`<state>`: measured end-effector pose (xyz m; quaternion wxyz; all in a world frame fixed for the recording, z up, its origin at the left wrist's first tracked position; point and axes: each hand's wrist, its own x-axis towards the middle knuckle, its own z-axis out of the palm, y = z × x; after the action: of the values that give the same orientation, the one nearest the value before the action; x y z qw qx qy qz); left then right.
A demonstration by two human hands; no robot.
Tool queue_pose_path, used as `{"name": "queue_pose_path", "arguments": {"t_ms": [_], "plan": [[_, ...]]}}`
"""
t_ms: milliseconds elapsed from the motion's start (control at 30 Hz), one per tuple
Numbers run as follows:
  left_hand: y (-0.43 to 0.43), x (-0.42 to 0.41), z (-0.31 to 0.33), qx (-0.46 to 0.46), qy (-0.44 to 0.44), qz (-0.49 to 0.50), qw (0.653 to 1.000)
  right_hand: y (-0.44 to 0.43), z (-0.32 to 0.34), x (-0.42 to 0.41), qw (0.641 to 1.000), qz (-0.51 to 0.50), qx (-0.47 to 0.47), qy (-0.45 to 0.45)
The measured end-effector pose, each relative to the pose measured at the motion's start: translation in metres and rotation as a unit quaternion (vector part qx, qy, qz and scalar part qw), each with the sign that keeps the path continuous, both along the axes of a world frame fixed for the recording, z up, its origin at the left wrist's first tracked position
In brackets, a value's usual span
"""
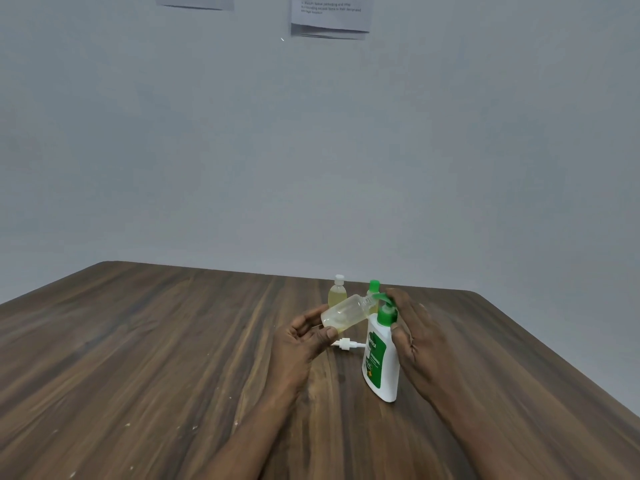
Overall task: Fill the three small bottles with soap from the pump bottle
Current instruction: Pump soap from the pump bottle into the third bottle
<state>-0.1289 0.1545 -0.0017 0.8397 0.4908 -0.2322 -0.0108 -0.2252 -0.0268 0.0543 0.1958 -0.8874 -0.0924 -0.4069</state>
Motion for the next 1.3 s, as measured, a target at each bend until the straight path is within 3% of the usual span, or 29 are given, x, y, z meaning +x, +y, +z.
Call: {"name": "queue_pose_path", "arguments": {"t_ms": [400, 1300], "plan": [[-0.0009, -0.0023, -0.0016, 0.011, 0.007, 0.004, 1.000, 0.0003, -0.0044, -0.0029, 0.999, -0.010, 0.009, 0.041], [-0.0016, 0.0007, 0.0000, -0.014, 0.006, -0.008, 1.000, 0.0024, -0.0024, -0.0004, 0.999, 0.016, 0.040, 0.010]]}}
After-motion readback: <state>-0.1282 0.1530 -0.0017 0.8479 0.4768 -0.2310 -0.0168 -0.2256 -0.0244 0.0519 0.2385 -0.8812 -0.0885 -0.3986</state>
